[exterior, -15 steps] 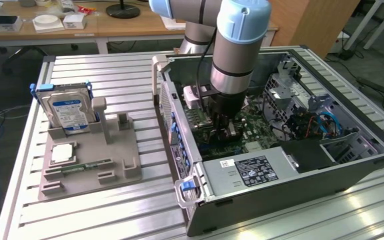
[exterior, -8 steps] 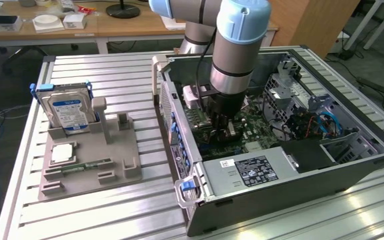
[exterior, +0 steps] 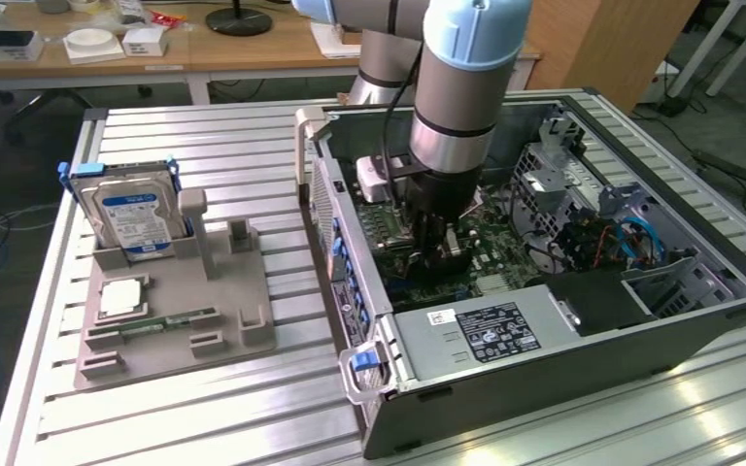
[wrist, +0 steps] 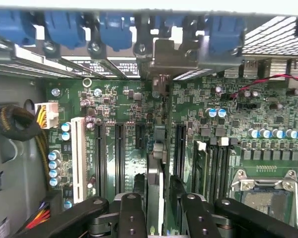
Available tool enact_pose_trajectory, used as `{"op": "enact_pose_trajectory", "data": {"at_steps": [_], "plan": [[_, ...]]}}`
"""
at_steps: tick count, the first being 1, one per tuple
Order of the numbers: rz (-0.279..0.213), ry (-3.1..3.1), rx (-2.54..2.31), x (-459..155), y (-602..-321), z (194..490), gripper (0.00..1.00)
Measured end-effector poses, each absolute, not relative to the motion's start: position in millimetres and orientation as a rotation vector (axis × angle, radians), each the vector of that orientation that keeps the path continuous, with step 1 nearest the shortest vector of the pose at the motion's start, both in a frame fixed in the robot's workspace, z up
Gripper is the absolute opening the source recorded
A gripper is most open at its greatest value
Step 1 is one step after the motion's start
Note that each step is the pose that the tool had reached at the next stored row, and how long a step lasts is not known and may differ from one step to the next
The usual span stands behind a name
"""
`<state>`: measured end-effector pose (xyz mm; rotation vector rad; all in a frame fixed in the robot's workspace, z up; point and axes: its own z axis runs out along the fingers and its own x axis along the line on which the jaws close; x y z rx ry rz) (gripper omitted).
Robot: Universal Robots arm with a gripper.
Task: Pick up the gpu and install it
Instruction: 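Insert the gpu into the slot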
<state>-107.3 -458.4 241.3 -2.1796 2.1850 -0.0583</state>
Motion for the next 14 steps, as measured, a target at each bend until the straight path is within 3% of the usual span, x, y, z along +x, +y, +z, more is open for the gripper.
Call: {"op": "enact_pose_trajectory", "data": {"at_steps": [14], "plan": [[-0.071,2.178,-2.174,-107.3,-458.4,268.8,0.33]]}}
